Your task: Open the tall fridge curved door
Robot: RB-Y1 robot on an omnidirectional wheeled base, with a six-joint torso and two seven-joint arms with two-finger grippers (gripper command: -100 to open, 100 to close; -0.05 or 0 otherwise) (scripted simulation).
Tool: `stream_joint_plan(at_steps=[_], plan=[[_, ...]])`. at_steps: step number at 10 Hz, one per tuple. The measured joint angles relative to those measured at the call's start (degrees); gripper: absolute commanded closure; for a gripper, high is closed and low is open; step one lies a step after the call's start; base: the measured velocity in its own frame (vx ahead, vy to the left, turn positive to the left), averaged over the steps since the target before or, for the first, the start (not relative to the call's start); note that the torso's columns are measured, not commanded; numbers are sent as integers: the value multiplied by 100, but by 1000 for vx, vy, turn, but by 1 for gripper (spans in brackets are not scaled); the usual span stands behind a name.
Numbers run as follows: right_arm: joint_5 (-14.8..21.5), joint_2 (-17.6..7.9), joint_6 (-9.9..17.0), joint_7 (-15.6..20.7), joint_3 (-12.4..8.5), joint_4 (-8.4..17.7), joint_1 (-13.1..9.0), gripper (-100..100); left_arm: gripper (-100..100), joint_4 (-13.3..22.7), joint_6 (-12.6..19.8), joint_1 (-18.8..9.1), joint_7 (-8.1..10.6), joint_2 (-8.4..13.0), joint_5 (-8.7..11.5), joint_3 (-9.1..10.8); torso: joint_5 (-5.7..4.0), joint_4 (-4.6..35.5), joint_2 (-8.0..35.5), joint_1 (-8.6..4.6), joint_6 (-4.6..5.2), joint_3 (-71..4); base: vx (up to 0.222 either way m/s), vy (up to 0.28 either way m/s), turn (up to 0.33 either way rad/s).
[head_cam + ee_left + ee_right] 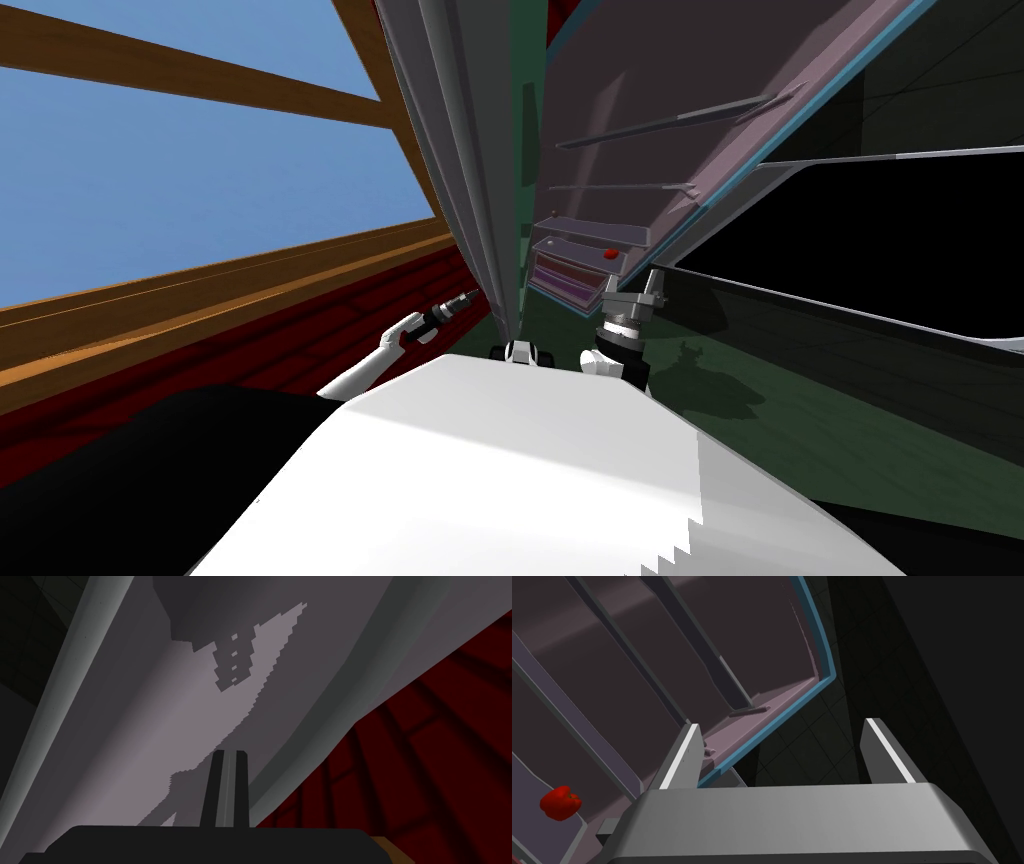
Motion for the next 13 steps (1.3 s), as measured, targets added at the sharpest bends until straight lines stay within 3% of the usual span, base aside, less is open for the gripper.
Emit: stream_joint_plan(at_steps=[4, 5, 8, 11, 12, 13], plan=[[0, -1, 0, 0, -1, 0, 0, 0, 100, 0, -1, 0, 0, 0, 0, 0, 4, -1, -3, 12, 0, -2, 2, 28, -3], [0, -2, 0, 0, -2, 0, 0, 0, -100, -41, -31, 12, 6, 17, -13, -33, 12, -1, -5, 49, 0, -3, 12, 71, 60], [0, 0, 0, 0, 0, 0, 0, 0, -100, -326, 74, 41, 282, 356, 78, 117, -17, 7, 1, -45, 12, -2, 11, -74, 97], [0, 0, 0, 0, 0, 0, 0, 0, -100, -634, 204, -17, 633, 749, 194, 281, 3, 1, -8, 13, 5, -7, 5, -44, 52], [0, -1, 0, 0, 0, 0, 0, 0, 0, -645, 213, -17, 660, 763, 197, 286, 6, 0, -7, 18, 8, -5, 0, 0, 0], [0, -1, 0, 0, -1, 0, 0, 0, 0, -644, 210, -17, 658, 762, 197, 285, 6, -2, -6, 18, 4, -4, 0, 0, 0]])
